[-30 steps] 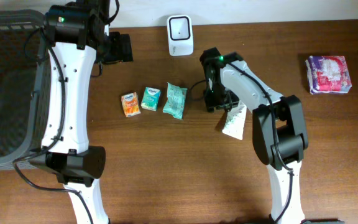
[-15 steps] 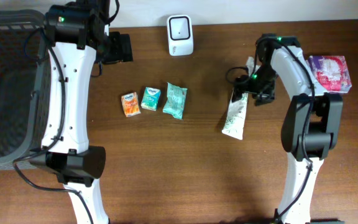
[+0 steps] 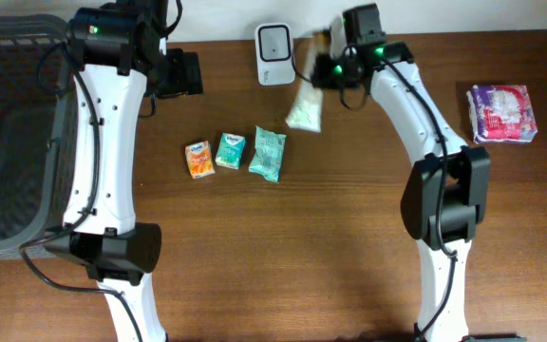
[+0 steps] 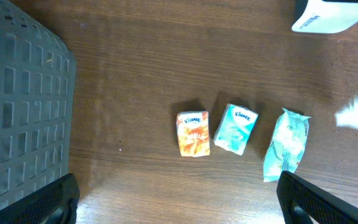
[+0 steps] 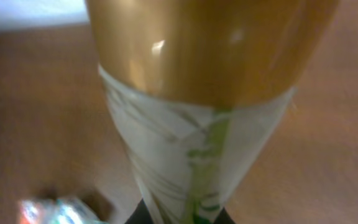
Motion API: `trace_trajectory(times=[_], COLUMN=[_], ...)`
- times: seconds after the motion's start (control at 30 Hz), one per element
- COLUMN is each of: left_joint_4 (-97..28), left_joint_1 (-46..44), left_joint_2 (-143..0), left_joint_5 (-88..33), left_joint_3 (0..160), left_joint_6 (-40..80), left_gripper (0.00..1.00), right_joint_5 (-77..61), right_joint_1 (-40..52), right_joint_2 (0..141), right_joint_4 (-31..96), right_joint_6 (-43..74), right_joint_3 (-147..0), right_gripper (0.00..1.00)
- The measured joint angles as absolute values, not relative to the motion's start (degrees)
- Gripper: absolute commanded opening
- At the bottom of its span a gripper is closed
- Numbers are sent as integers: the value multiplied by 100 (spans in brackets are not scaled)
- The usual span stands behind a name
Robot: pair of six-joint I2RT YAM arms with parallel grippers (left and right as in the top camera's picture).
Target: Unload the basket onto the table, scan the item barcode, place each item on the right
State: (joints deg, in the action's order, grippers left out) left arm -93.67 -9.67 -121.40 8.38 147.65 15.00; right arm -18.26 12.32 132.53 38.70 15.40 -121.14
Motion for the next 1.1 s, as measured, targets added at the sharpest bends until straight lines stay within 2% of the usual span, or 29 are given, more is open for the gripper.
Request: trace_trajectory(times=[0.13,0.27,0.4,0.5,0.67,0.83,1.1], left_joint_4=[-9360,-9365,-9365,-9365,-9365,-9365,-9367], left_joint_1=[-967,-967,-967,-967,-967,-967,-967], left_joint_2=[-12140,-12140,-12140,-12140,-12140,-12140,-12140], left_joint_5=[838,838,838,838,838,840,840], left_joint_3=[14765,14765,14765,14765,14765,14765,14765], left_joint_6=[1500,1500,1500,1500,1500,1500,1500], left_gripper=[99,99,99,99,99,99,99], right_joint_5=[-1822,-1566,-1579,-1914,-1907,-1520,-1507], right_joint_1=[1450,1446,1452,1494,1964,2200,1824], right_joint_2=[13260,13279,13380,13668,13861,13861,13858], right_joint_4=[2322,1743,1796,1791,1793,1879,2095], right_joint_6=[2320,2491,2845,3577,4311,4512,4305], right_joint_3=[-12160,-12162,-12162,-12162,-12162,-12162,-12204], right_gripper=[4,4,4,4,4,4,4])
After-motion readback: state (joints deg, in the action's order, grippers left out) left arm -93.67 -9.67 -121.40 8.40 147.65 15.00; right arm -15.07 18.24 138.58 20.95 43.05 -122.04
